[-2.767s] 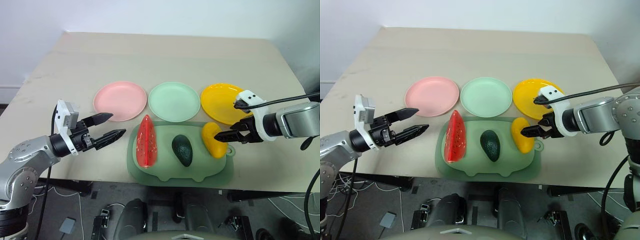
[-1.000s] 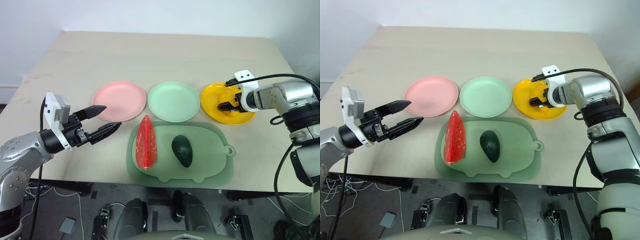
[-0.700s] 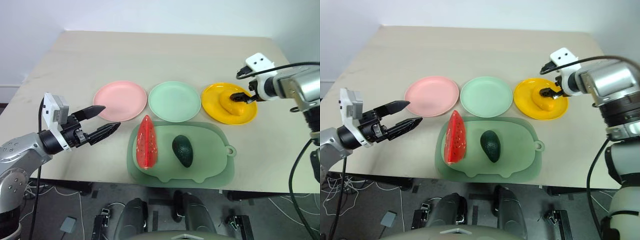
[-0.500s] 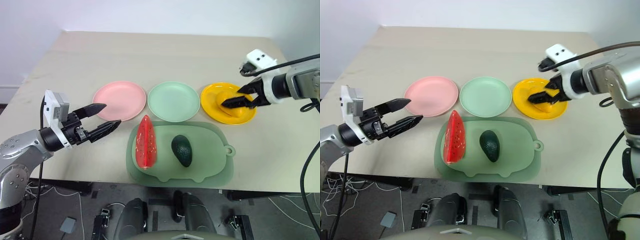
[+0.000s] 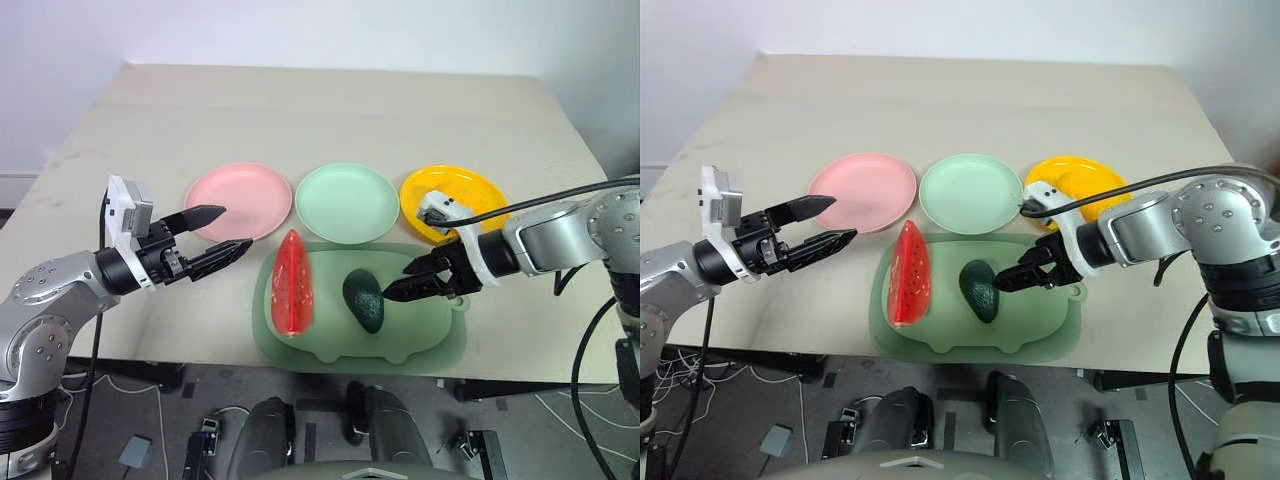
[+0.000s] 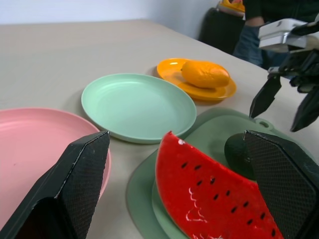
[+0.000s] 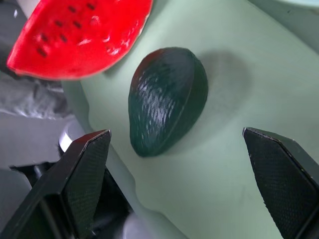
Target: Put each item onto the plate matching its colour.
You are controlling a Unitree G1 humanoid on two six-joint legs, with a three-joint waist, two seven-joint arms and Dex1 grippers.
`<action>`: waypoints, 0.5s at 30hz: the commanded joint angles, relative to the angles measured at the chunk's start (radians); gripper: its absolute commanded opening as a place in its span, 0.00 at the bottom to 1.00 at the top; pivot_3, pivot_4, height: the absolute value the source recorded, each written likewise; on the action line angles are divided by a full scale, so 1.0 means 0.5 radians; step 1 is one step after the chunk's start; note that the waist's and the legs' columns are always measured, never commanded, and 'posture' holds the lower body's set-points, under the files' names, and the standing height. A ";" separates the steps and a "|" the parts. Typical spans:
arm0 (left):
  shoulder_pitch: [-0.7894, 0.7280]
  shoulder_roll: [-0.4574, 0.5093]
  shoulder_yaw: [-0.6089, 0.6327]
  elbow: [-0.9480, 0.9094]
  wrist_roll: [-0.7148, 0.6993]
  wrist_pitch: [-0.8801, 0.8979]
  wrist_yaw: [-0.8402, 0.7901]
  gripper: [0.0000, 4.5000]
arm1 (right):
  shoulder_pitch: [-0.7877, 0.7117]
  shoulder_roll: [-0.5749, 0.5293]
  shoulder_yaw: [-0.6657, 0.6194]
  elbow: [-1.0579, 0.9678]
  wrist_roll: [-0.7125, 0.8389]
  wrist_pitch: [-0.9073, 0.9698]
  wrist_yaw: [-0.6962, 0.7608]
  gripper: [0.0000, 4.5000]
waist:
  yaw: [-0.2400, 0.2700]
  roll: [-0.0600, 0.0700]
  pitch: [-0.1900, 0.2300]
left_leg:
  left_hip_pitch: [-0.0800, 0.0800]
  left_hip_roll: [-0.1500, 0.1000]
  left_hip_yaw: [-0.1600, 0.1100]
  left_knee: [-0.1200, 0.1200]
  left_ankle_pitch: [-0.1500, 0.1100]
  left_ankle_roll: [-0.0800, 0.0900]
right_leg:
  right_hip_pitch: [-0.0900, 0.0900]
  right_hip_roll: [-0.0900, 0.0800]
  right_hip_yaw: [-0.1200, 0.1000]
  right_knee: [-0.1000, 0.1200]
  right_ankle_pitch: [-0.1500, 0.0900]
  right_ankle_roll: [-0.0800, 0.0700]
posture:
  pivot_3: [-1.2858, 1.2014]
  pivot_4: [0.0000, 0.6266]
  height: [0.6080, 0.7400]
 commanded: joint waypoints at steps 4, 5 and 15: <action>0.001 0.039 0.079 -0.044 -0.025 -0.011 -0.010 1.00 | 0.010 -0.047 0.246 -0.093 0.619 -0.426 -0.638 0.99 | 0.000 0.000 0.000 | 0.000 0.000 0.001 0.000 0.000 0.000 | 0.000 0.000 0.000 -0.001 0.000 0.000 | 0.52 0.24 1.00; 0.000 0.041 0.080 -0.042 -0.026 -0.010 -0.010 1.00 | 0.008 -0.032 0.265 -0.099 0.619 -0.448 -0.675 0.99 | 0.000 0.000 0.000 | 0.000 0.000 0.001 0.000 0.000 0.000 | 0.000 0.000 0.000 -0.001 0.000 0.000 | 0.52 0.24 1.00; 0.020 0.058 0.100 -0.062 -0.021 -0.012 -0.004 1.00 | -0.021 0.086 0.380 -0.141 0.619 -0.558 -0.961 0.99 | -0.001 0.000 0.000 | 0.000 0.002 0.000 0.000 0.000 0.000 | 0.000 0.000 0.000 -0.001 0.000 0.001 | 0.52 0.24 1.00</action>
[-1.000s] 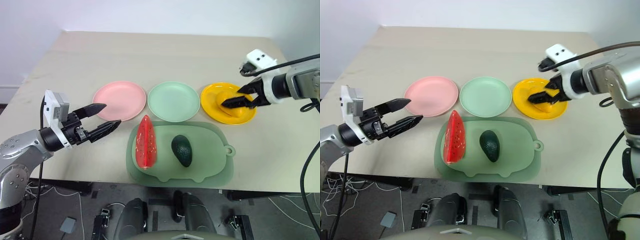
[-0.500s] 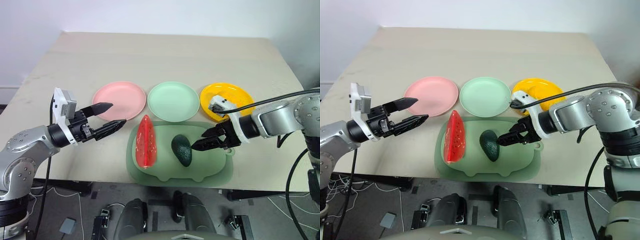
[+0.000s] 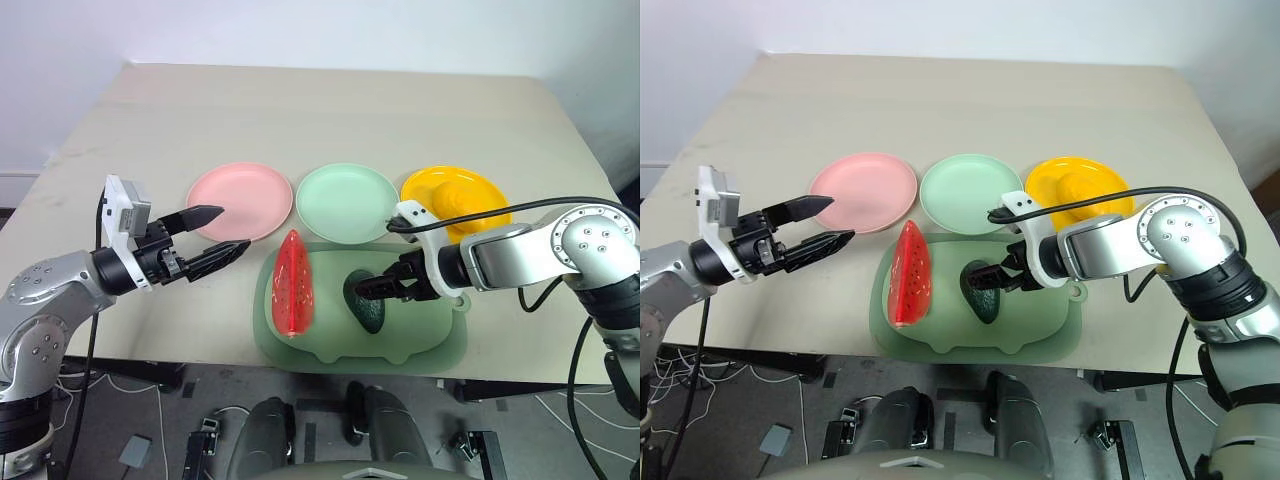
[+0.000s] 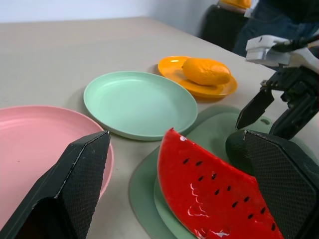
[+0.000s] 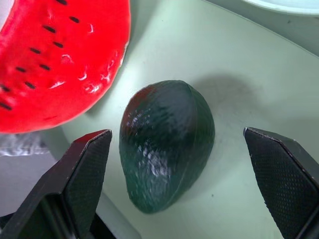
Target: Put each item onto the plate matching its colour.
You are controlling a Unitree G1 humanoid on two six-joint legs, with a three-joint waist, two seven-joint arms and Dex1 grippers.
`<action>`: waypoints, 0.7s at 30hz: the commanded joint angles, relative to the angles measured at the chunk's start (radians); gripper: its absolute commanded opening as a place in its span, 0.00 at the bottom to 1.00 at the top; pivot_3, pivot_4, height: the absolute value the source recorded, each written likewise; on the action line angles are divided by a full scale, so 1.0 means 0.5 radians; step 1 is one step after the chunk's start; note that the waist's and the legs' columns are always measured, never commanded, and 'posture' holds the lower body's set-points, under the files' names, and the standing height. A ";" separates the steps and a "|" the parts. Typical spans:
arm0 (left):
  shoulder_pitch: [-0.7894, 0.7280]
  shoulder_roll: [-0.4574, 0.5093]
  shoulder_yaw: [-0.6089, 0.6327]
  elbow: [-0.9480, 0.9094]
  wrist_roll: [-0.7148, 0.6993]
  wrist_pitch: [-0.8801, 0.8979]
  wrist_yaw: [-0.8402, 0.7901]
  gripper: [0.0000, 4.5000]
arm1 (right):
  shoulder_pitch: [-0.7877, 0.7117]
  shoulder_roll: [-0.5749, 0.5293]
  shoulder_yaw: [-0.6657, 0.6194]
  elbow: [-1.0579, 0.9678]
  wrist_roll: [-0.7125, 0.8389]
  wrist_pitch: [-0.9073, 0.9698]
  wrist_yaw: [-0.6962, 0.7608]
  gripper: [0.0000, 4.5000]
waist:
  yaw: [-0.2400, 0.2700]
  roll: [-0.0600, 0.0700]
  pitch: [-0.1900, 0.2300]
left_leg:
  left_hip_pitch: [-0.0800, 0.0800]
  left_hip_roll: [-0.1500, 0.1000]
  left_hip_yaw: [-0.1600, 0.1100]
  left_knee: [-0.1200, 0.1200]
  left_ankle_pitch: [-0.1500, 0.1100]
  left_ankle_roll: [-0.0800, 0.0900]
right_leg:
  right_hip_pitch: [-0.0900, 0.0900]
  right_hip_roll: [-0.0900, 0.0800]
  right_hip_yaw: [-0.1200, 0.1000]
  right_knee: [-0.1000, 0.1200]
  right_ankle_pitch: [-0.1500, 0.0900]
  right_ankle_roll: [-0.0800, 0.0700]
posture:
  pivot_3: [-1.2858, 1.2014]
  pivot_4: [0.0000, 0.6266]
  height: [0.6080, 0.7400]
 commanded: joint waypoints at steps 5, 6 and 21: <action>0.019 0.030 0.081 -0.067 -0.020 -0.014 0.006 1.00 | -0.031 0.093 0.021 -0.022 0.047 -0.036 -0.102 0.99 | 0.000 0.000 0.000 | 0.000 0.001 0.000 0.000 0.000 0.000 | 0.000 0.000 0.000 0.000 0.000 0.000 | 0.52 0.24 1.00; 0.019 0.030 0.081 -0.067 -0.018 -0.016 0.007 1.00 | -0.023 0.101 0.034 -0.019 0.047 -0.036 -0.124 0.99 | 0.000 0.000 0.000 | 0.000 0.000 0.000 0.000 0.000 0.000 | 0.000 0.000 0.000 0.000 0.000 0.000 | 0.52 0.24 1.00; 0.012 0.028 0.094 -0.067 -0.006 -0.032 0.025 1.00 | -0.094 0.031 0.047 -0.046 -0.031 0.068 -0.145 0.67 | 0.001 0.000 0.000 | 0.000 0.001 0.000 0.000 0.000 0.000 | 0.000 0.000 0.000 0.000 0.000 0.000 | 0.52 0.24 1.00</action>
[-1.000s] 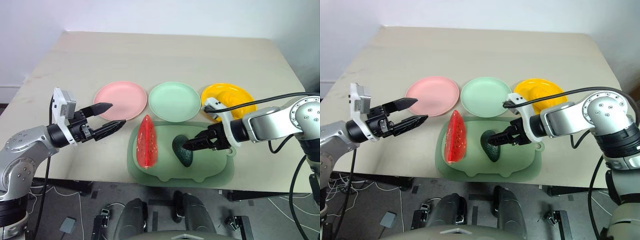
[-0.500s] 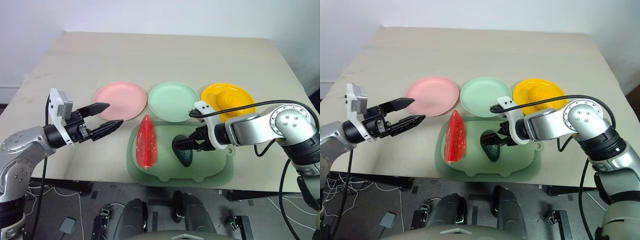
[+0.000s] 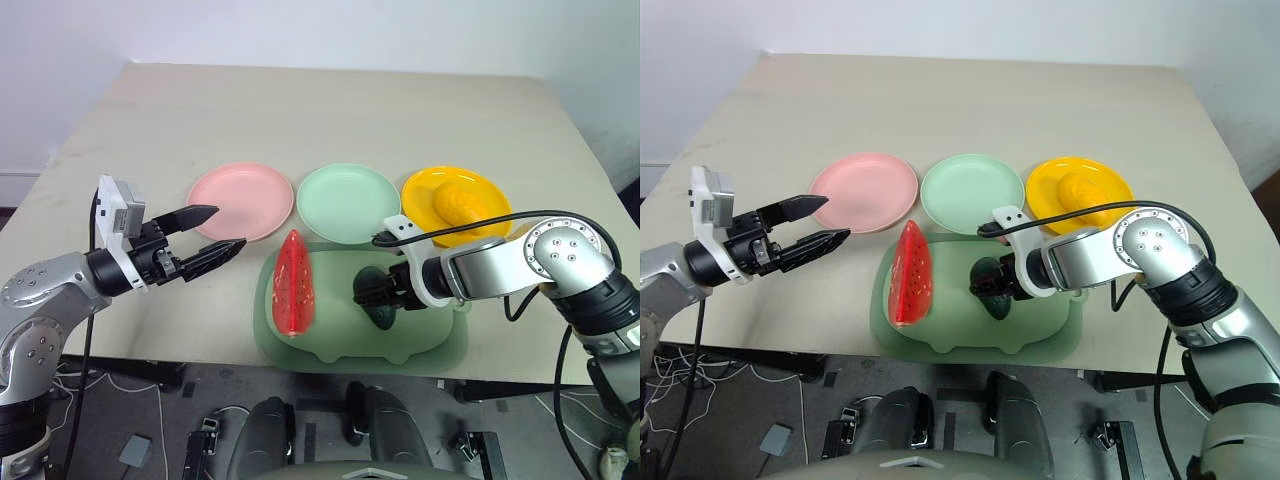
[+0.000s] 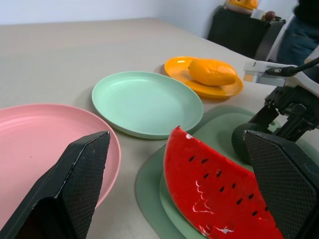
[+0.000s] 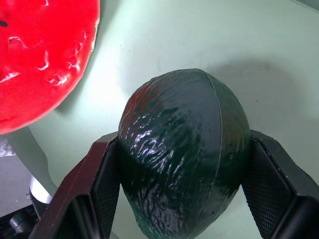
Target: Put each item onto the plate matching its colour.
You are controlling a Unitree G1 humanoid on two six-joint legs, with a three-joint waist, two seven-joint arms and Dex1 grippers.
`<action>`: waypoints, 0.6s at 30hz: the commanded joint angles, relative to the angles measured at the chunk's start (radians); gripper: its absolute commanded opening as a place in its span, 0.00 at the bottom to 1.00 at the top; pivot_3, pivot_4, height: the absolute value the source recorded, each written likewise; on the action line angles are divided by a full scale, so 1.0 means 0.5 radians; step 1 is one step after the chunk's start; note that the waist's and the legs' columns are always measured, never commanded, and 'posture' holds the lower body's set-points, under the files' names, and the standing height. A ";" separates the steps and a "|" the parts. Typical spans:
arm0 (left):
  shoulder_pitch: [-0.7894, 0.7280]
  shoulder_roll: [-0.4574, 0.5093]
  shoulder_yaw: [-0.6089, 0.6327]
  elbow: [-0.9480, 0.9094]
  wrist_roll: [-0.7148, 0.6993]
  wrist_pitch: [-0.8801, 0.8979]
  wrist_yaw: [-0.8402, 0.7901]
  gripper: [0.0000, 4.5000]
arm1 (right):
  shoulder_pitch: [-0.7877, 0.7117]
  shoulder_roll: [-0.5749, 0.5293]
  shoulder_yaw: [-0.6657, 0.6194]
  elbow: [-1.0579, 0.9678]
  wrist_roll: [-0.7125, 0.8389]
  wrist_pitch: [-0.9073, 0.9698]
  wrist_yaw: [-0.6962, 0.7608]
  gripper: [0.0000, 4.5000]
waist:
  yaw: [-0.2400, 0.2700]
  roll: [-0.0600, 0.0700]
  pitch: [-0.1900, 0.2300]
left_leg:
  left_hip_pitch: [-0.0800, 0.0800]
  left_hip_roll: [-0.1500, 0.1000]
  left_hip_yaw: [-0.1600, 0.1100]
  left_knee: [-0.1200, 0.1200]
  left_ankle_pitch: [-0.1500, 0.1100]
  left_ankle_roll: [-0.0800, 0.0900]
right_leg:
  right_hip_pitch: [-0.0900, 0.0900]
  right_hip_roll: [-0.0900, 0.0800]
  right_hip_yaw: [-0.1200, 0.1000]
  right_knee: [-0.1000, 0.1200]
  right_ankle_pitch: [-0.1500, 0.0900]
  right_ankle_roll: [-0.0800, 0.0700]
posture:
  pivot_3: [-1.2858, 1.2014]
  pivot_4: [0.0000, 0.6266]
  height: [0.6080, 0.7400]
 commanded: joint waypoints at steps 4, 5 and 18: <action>0.005 0.043 0.102 -0.058 -0.010 -0.030 0.004 1.00 | -0.422 -0.023 -0.181 0.027 -0.442 0.201 0.459 0.67 | -0.010 0.001 0.001 | -0.002 0.001 0.002 0.000 0.000 0.000 | -0.004 0.001 0.002 0.001 0.000 0.000 | 0.52 0.24 1.00; 0.006 0.047 0.111 -0.055 -0.008 -0.030 0.008 1.00 | -0.546 -0.008 -0.169 0.137 -0.684 0.173 0.604 0.67 | -0.011 0.001 0.001 | -0.001 0.001 0.001 -0.001 0.000 0.000 | -0.004 0.003 0.002 0.001 0.000 0.000 | 0.52 0.24 1.00; -0.033 0.060 0.097 -0.052 0.041 -0.036 0.008 1.00 | -0.924 0.655 0.270 1.552 -2.711 -0.656 2.073 0.67 | -0.015 0.001 0.001 | -0.008 0.000 0.001 -0.001 -0.001 0.002 | -0.009 0.001 0.000 0.001 0.000 0.000 | 0.52 0.24 1.00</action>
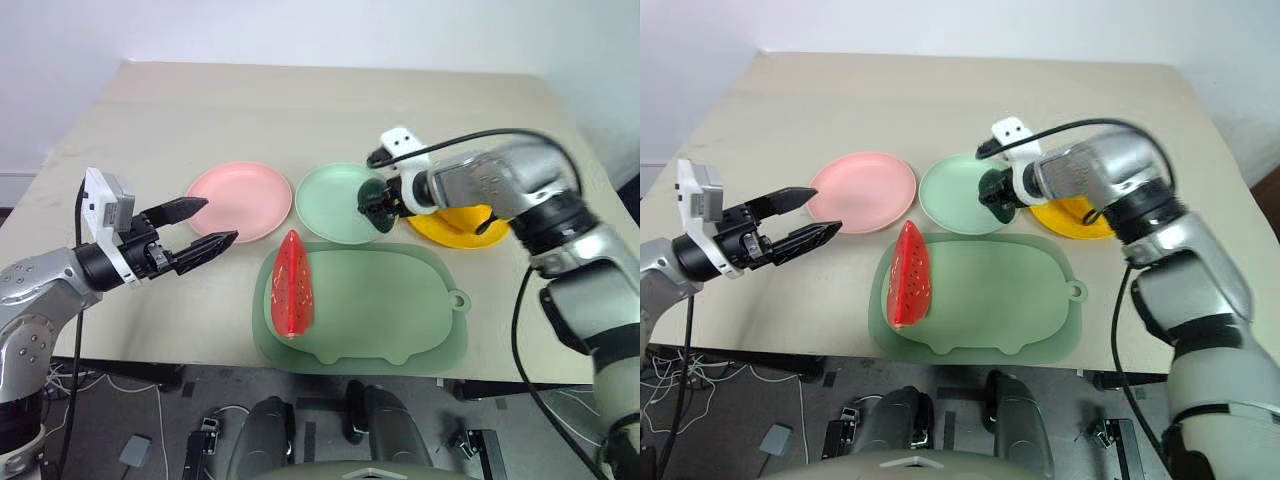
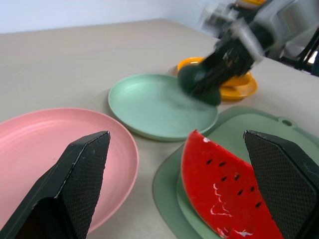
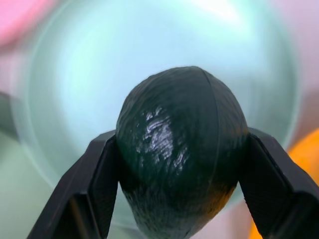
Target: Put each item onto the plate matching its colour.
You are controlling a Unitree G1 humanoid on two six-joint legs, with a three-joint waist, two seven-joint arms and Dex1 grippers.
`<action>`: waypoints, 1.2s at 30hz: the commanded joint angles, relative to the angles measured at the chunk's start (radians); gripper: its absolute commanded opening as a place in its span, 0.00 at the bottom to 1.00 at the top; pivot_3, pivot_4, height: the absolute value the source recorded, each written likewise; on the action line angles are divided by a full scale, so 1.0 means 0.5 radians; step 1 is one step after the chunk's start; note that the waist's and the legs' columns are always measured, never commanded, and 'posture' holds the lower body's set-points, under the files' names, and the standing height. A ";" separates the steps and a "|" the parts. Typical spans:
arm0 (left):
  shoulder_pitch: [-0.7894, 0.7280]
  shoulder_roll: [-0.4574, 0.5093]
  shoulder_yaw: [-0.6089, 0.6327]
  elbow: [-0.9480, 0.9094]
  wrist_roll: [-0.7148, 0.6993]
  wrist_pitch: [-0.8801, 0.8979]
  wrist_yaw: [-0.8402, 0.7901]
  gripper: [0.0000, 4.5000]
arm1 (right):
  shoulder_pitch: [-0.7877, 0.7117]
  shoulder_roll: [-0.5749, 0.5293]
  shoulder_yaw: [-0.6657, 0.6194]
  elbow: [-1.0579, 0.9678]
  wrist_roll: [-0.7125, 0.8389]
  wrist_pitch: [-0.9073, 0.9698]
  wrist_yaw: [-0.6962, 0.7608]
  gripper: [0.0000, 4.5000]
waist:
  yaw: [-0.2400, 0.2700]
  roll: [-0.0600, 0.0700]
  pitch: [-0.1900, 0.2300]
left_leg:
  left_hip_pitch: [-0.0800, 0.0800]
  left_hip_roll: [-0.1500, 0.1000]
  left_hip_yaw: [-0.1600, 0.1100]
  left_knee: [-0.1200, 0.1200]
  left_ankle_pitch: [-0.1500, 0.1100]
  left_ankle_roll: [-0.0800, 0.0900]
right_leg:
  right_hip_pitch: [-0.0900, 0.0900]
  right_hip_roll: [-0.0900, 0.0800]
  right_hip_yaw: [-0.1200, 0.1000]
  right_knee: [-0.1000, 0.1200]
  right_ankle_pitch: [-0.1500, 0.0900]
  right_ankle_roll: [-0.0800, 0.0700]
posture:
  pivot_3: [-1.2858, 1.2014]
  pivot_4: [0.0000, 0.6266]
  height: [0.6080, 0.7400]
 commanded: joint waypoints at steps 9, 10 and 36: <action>0.034 0.039 0.091 -0.122 -0.026 -0.014 0.014 1.00 | -0.112 0.232 -0.174 0.335 -0.787 -0.393 0.552 0.99 | -0.012 0.002 0.001 | 0.001 0.000 -0.001 0.000 0.003 -0.005 | 0.001 -0.001 -0.001 0.000 0.000 0.000 | 0.52 0.24 1.00; 0.036 0.043 0.092 -0.125 -0.027 -0.012 0.012 1.00 | -0.104 0.219 -0.190 0.276 -0.822 -0.397 0.575 0.99 | -0.017 0.002 0.001 | 0.001 0.000 -0.001 0.000 0.003 -0.006 | 0.001 -0.001 -0.002 0.000 0.000 0.000 | 0.52 0.24 1.00; -1.294 -0.028 -0.427 0.056 -0.263 1.846 0.879 1.00 | 0.315 -0.058 -1.054 -0.913 -0.853 -0.075 0.519 0.99 | -0.042 0.001 0.001 | 0.006 -0.002 -0.001 -0.002 0.008 -0.015 | 0.005 0.000 0.002 0.003 0.001 0.001 | 0.52 0.24 1.00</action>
